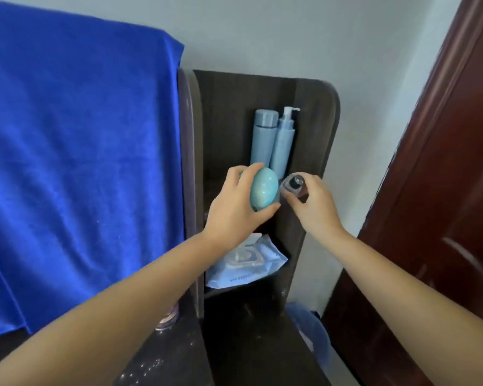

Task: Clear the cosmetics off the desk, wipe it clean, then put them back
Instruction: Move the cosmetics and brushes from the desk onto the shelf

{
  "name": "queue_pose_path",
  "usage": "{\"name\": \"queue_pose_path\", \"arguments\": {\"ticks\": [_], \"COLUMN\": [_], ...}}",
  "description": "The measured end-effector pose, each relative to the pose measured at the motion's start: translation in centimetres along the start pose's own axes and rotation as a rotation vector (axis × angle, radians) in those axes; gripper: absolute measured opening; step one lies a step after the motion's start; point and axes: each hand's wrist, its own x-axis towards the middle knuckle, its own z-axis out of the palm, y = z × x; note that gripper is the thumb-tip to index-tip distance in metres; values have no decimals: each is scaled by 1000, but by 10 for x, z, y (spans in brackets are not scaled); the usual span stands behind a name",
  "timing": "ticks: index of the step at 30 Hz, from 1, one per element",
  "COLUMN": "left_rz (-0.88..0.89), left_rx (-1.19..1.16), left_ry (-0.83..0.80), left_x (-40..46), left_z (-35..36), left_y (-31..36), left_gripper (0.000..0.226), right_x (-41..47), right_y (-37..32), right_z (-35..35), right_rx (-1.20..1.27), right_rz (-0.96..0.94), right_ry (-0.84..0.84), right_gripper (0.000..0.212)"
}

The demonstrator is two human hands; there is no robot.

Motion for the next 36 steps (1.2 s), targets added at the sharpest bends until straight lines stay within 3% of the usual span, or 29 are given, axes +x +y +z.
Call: {"name": "queue_pose_path", "arguments": {"ticks": [5, 12, 22, 26, 30, 33, 36], "left_rz": [-218, -464, -486, -399, -78, 39, 30], "left_rx": [137, 272, 194, 162, 122, 71, 150], "left_ry": [57, 13, 116, 150, 193, 143, 126], "left_x": [57, 86, 95, 84, 41, -7, -60], "left_z": [20, 37, 63, 58, 38, 12, -21], "left_y": [-17, -46, -58, -57, -44, -40, -59], "left_gripper": [70, 69, 70, 79, 65, 54, 45], "right_x": [43, 76, 81, 67, 36, 5, -31], "right_y": [16, 48, 60, 56, 35, 7, -21], "right_z": [6, 40, 45, 42, 39, 49, 79], "right_rx": [-19, -123, -83, -51, -43, 17, 62], "right_rz": [7, 123, 96, 44, -188, -335, -448], "right_ry": [-83, -223, -153, -93, 4, -44, -134], "right_gripper": [21, 31, 28, 37, 29, 23, 21]}}
